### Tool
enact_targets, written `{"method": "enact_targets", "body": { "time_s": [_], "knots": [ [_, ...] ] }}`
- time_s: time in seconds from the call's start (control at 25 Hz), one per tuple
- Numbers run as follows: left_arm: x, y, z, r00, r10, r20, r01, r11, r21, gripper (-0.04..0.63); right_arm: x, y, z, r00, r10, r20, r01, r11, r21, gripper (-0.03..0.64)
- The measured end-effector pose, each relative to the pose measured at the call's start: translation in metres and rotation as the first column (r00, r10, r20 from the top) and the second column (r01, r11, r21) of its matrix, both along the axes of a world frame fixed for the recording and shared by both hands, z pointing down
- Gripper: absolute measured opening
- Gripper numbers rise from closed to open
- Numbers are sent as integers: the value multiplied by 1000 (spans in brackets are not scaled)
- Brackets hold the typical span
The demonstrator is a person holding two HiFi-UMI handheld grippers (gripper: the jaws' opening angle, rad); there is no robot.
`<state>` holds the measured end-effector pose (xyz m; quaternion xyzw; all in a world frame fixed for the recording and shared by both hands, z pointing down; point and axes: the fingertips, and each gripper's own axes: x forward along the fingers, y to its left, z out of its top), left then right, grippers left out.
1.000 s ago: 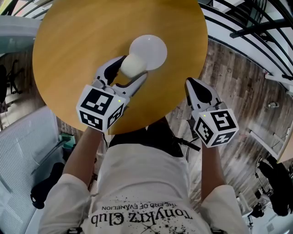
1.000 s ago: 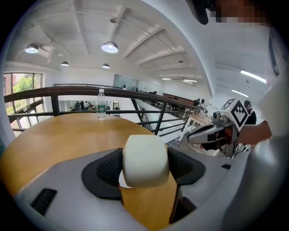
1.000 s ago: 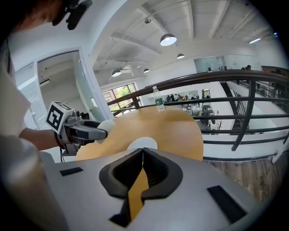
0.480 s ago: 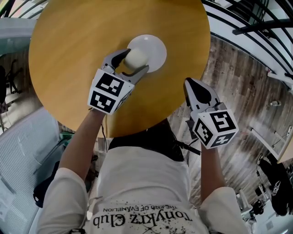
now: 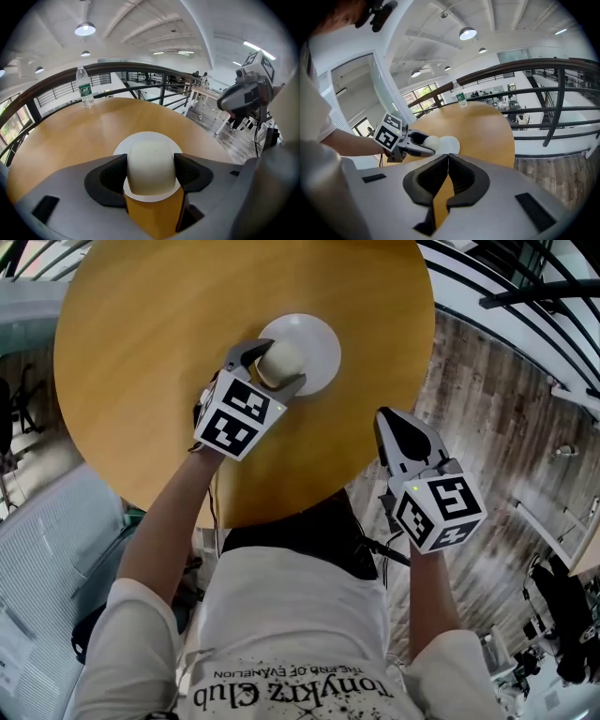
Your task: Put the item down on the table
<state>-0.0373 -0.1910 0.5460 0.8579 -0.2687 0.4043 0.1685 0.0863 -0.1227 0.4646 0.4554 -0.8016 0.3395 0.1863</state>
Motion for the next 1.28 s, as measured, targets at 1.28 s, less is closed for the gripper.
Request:
{"method": "enact_targets", "body": {
  "time_s": [1.28],
  "knots": [
    [29, -14, 39, 988, 137, 75, -134, 990, -33, 327, 20, 4, 21, 999, 49, 12, -49, 998, -38, 25]
  ]
}}
